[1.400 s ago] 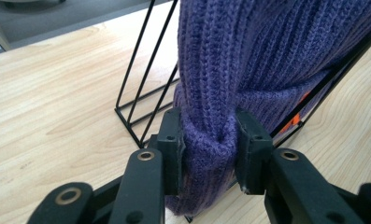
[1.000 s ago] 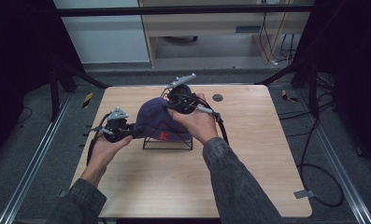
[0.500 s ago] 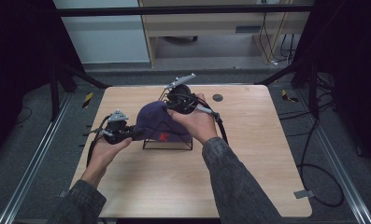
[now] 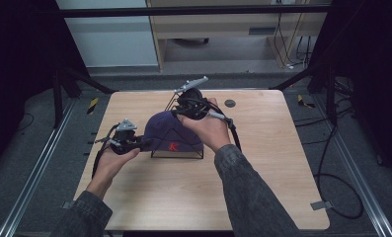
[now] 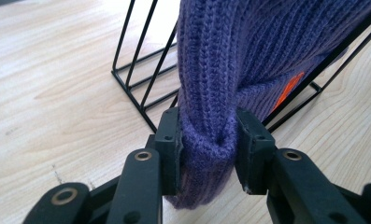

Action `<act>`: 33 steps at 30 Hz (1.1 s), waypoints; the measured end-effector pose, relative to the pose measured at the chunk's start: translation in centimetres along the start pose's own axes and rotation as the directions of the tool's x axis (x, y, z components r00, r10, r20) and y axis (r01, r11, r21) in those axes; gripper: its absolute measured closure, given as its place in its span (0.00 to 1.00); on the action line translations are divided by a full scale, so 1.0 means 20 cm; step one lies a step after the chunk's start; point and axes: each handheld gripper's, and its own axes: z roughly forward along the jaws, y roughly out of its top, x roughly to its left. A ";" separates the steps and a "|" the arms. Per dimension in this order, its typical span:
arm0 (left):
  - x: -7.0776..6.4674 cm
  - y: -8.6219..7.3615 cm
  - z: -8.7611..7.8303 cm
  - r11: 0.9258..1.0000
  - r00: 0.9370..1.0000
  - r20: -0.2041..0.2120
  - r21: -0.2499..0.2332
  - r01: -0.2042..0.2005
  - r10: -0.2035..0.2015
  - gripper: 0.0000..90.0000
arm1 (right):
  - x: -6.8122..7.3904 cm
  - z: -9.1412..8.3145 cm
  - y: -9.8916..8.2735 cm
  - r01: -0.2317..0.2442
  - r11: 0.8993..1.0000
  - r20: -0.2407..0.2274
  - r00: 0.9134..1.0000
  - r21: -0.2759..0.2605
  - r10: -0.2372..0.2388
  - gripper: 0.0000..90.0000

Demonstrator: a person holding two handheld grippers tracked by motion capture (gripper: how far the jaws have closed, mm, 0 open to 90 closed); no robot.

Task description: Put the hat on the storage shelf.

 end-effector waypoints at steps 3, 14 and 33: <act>0.01 -0.03 0.01 1.000 1.000 0.000 0.014 0.009 -0.009 0.72 | 0.00 0.00 -0.01 -0.001 1.000 0.001 1.000 0.000 0.001 0.83; 0.00 -0.04 0.04 1.000 1.000 0.013 -0.002 0.021 -0.021 0.70 | 0.00 0.00 0.00 -0.007 1.000 0.003 1.000 0.000 0.007 0.80; -0.01 -0.09 -0.11 0.994 0.996 -0.059 -0.091 0.059 -0.065 0.40 | -0.02 -0.04 -0.02 -0.028 1.000 0.029 0.999 0.004 0.028 0.68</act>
